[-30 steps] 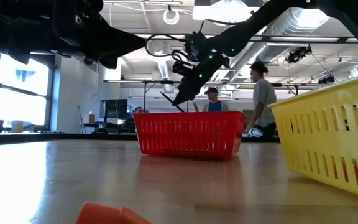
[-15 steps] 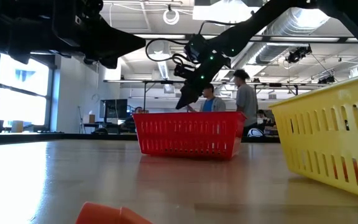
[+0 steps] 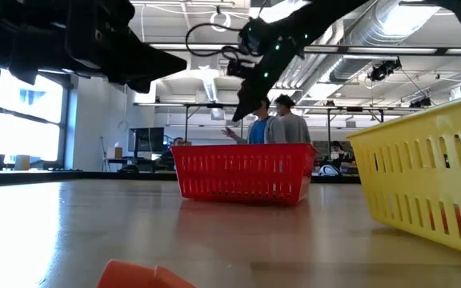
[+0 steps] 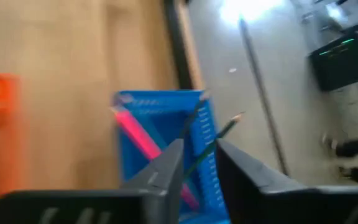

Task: Sort crayons/erasers/pens/pencils in bins
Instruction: Adjust the red bin, then put the green crayon into the red bin

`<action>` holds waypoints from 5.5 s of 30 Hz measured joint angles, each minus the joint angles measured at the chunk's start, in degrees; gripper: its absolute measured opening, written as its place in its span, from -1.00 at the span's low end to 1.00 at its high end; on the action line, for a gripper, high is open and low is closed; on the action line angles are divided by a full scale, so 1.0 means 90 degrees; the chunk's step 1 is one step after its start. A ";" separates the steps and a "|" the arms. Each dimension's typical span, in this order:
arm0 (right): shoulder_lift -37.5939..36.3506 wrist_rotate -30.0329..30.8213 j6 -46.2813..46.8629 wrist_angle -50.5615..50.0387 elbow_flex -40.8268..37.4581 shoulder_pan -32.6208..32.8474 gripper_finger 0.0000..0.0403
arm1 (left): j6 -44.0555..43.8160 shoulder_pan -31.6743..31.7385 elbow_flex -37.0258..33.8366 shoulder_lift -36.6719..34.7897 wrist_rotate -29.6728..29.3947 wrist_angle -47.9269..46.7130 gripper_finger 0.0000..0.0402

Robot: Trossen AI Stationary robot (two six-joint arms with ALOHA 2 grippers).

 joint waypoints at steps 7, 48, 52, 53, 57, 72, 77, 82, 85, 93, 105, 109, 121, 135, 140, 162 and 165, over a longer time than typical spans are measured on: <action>-0.0940 -0.0261 0.0427 -0.0489 -0.0885 0.0622 -0.95 | -0.0014 0.0000 0.0000 0.0000 0.0000 -0.0594 -1.00; -0.2313 0.0635 0.4152 0.0318 -0.4412 0.4280 -1.00 | -0.0875 -0.0226 0.0624 -0.0387 -0.1111 -0.4263 -1.00; -0.2313 0.0632 0.4039 0.0448 -0.4411 0.4239 -1.00 | -0.0836 -0.0257 0.0622 -0.0609 -0.1253 -0.4320 -1.00; -0.2313 0.0632 0.3997 0.0479 -0.4410 0.4237 -1.00 | -0.0828 -0.0257 0.0622 -0.0648 -0.1253 -0.4326 -1.00; -0.2313 0.0632 0.3937 0.0584 -0.4410 0.4236 -1.00 | -0.0815 -0.0257 0.0622 -0.0731 -0.1256 -0.4323 -1.00; -0.2338 0.0111 0.4158 -0.0624 -0.3989 0.4208 -1.00 | -0.0774 -0.0257 0.0622 -0.0741 -0.1236 -0.4316 -1.00; -0.2067 0.0305 0.3961 -0.0188 -0.4059 0.4200 -1.00 | -0.0774 -0.0257 0.0619 -0.0741 -0.1231 -0.4265 -1.00; -0.1995 0.0319 0.3680 0.0226 -0.4058 0.4121 -1.00 | -0.0739 -0.0245 0.0619 -0.0741 -0.1231 -0.4191 -1.00; -0.2073 0.0313 0.3466 0.0302 -0.4058 0.4067 -1.00 | -0.0720 -0.0184 0.0617 -0.0741 -0.1229 -0.4083 -1.00; -0.3166 -0.0033 0.2247 -0.0164 -0.4056 0.3047 -1.00 | -0.0546 0.0465 0.0617 -0.0738 -0.0593 -0.3880 -1.00; -0.2222 -0.1512 -0.0456 -0.1069 -0.2733 -0.0962 -1.00 | -0.0454 0.1588 0.0617 -0.0736 0.0816 -0.3404 -1.00; -0.1178 -0.1585 -0.1106 -0.1997 -0.1479 -0.1507 -1.00 | -0.0508 0.1673 0.0617 -0.0736 0.0800 -0.3406 -1.00; 0.0563 -0.1475 -0.1793 -0.3609 0.0439 -0.2086 -0.94 | -0.0851 0.1671 0.0617 -0.0736 0.0474 -0.3409 -1.00; 0.0563 -0.1540 0.0358 -0.3088 0.0432 -0.2568 -0.96 | -0.0882 0.1668 0.0617 -0.0736 0.0084 -0.3485 -1.00; 0.0781 -0.1711 0.1343 -0.3062 0.0427 -0.2815 -0.99 | -0.0890 0.1668 0.0617 -0.0749 -0.0077 -0.3572 -1.00; -0.0028 -0.1531 0.2121 -0.1345 -0.1260 -0.2648 -1.00 | -0.0890 0.1671 0.0617 -0.0760 -0.0136 -0.3844 -1.00; 0.0014 -0.1289 0.2213 -0.0959 -0.1504 -0.2534 -1.00 | -0.0892 0.1669 0.0617 -0.0760 -0.0141 -0.3843 -1.00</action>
